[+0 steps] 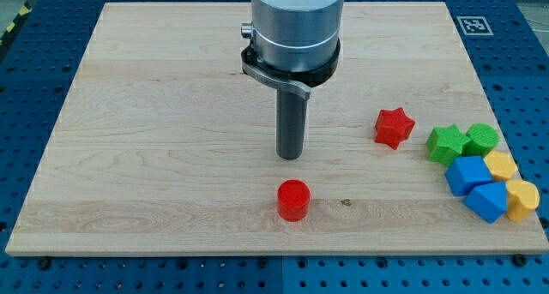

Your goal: Move the arm between the stars

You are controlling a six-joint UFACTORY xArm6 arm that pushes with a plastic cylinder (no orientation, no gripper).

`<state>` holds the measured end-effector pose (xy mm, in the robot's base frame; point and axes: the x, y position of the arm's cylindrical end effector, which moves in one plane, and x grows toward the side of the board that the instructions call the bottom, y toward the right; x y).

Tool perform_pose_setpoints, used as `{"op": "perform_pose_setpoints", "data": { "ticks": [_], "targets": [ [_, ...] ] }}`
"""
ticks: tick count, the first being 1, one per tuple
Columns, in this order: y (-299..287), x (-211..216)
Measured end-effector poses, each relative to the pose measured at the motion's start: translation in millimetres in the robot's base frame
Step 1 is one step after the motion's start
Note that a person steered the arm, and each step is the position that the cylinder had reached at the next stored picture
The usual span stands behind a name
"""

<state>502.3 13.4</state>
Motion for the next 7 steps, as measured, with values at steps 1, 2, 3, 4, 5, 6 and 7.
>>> {"op": "perform_pose_setpoints", "data": {
  "ticks": [1, 2, 3, 4, 5, 6, 7],
  "targets": [
    [0, -13],
    [2, -30],
    [5, -53],
    [17, -55],
    [29, -36],
    [66, -21],
    [119, 0]
  ]
}}
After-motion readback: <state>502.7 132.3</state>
